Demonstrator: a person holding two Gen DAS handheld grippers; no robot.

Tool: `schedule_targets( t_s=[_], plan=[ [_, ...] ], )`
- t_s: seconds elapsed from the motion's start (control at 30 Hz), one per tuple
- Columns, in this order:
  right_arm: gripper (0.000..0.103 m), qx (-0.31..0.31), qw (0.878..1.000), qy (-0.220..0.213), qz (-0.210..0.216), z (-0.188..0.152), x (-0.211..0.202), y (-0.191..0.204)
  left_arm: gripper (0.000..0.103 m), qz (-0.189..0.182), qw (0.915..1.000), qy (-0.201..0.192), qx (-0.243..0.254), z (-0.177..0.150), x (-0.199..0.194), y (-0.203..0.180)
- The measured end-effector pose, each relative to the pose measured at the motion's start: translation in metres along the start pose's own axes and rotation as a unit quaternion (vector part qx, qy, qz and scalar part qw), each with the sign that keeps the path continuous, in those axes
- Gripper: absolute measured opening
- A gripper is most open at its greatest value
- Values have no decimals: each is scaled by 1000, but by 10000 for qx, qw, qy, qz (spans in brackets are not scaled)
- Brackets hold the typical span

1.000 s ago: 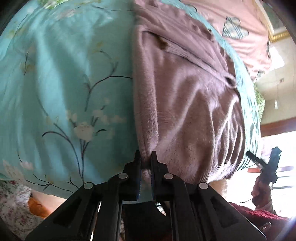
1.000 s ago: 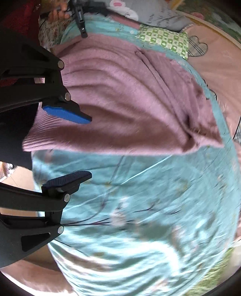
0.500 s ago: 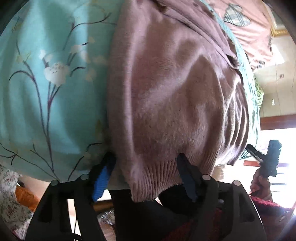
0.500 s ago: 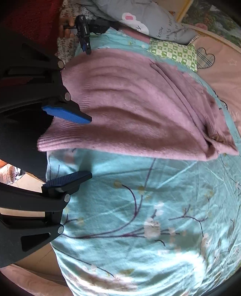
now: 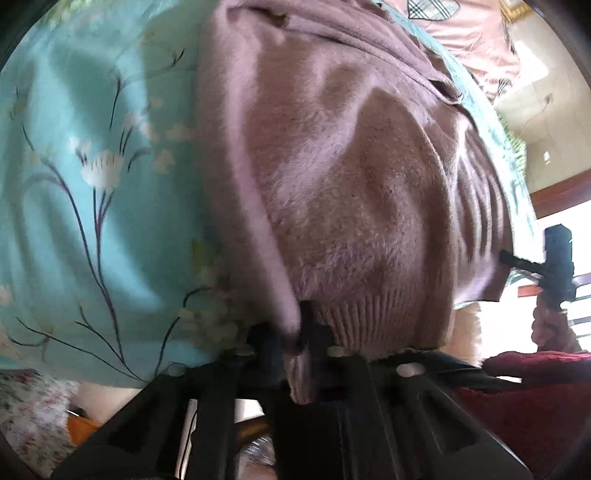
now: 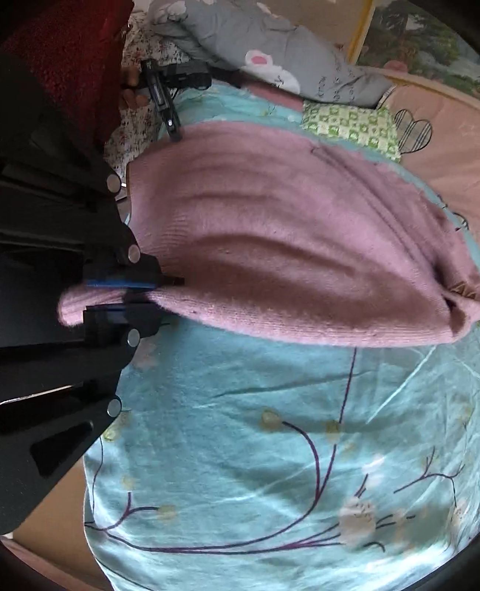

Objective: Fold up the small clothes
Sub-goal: 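Lift the hem with both grippers and fold it toward the collar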

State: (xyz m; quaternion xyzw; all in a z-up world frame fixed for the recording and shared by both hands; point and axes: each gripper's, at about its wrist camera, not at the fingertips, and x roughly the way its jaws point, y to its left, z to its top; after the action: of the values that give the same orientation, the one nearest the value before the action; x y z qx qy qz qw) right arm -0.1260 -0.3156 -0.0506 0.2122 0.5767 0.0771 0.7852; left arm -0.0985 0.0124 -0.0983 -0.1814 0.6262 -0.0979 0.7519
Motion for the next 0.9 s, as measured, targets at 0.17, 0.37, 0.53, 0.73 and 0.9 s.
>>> schedule_targets(
  t_s=[0.17,0.37,0.53,0.73,0.9],
  plan=[
    [6,145,9999,-88,-1,-4,-18,-9,4,-156,9996,-206,125,-6,-11,2],
    [5,459,9984,-151,305,-3,-26,-19,4,-983,9927,-540,-447,3,-40,13],
    [5,655,9880,-737,1189,11,-56,-9,4,-1599,9781,-1142,-686,27,-86,16],
    [6,737,9722,-1366,1753,49,-80,2,4,-2003,9603,-1752,-841,75,-122,18],
    [6,368,9682,-1568,1915,106,-83,26,3,-2014,9541,-2124,-631,135,-132,10]
  ],
)
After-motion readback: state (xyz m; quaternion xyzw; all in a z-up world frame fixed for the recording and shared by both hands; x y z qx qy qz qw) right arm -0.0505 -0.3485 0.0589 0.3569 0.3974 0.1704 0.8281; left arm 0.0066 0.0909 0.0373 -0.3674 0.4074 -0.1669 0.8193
